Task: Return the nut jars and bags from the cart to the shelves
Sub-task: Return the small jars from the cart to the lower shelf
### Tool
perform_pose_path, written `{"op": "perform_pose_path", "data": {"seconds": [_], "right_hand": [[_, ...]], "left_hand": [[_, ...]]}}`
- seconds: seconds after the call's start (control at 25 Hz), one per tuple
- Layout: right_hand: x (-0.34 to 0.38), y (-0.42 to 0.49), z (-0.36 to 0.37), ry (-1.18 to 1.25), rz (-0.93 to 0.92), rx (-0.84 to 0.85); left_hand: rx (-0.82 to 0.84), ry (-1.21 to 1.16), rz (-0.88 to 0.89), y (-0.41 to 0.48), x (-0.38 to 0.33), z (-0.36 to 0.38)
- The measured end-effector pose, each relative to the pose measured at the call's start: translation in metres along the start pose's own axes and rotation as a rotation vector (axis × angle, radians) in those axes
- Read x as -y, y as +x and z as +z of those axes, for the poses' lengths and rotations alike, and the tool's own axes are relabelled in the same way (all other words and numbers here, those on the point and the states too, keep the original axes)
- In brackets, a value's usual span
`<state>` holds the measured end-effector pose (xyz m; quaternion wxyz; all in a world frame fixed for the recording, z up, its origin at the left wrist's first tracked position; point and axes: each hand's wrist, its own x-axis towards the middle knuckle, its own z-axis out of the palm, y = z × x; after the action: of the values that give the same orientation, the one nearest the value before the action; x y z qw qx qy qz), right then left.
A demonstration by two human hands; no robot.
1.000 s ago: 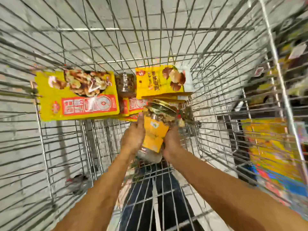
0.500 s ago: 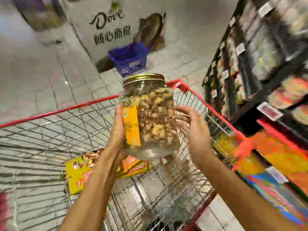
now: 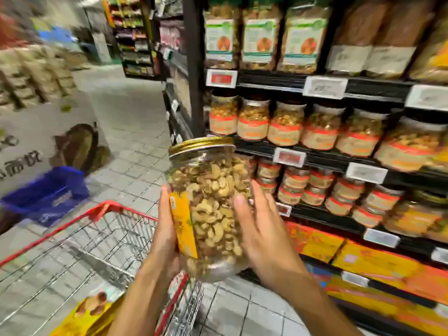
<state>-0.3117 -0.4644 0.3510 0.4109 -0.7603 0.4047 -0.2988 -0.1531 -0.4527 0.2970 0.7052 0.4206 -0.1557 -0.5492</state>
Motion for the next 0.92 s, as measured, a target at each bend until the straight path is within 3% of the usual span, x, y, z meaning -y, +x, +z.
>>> {"op": "perform_pose_path", "data": {"seconds": [0.04, 0.08, 0.16, 0.32, 0.52, 0.72, 0.8, 0.92], "right_hand": [[-0.009, -0.004, -0.031, -0.108, 0.008, -0.1], [-0.018, -0.007, -0.048, -0.167, -0.012, -0.216], [-0.029, -0.015, -0.085, -0.2, 0.038, -0.275], [-0.048, -0.022, -0.148, -0.197, 0.105, -0.402], [-0.067, -0.012, -0.164, 0.04, 0.06, -0.524], [-0.097, 0.017, -0.171, 0.383, 0.117, -0.725], [-0.112, 0.024, -0.167, 0.501, 0.18, -0.717], [-0.134, 0.029, -0.152, 0.496, 0.263, -0.699]], "left_hand": [[0.119, -0.044, 0.019, 0.004, 0.017, 0.028], [0.133, -0.011, 0.006, 0.003, 0.028, 0.055], [0.085, 0.108, 0.049, 0.003, 0.053, 0.116], [0.085, 0.131, 0.105, 0.006, 0.078, 0.195], [0.05, 0.42, 0.363, 0.014, 0.086, 0.233], [0.21, 0.63, 0.517, 0.032, 0.088, 0.228], [0.248, 0.637, 0.488, 0.045, 0.091, 0.223], [0.277, 0.562, 0.19, 0.062, 0.112, 0.211]]}}
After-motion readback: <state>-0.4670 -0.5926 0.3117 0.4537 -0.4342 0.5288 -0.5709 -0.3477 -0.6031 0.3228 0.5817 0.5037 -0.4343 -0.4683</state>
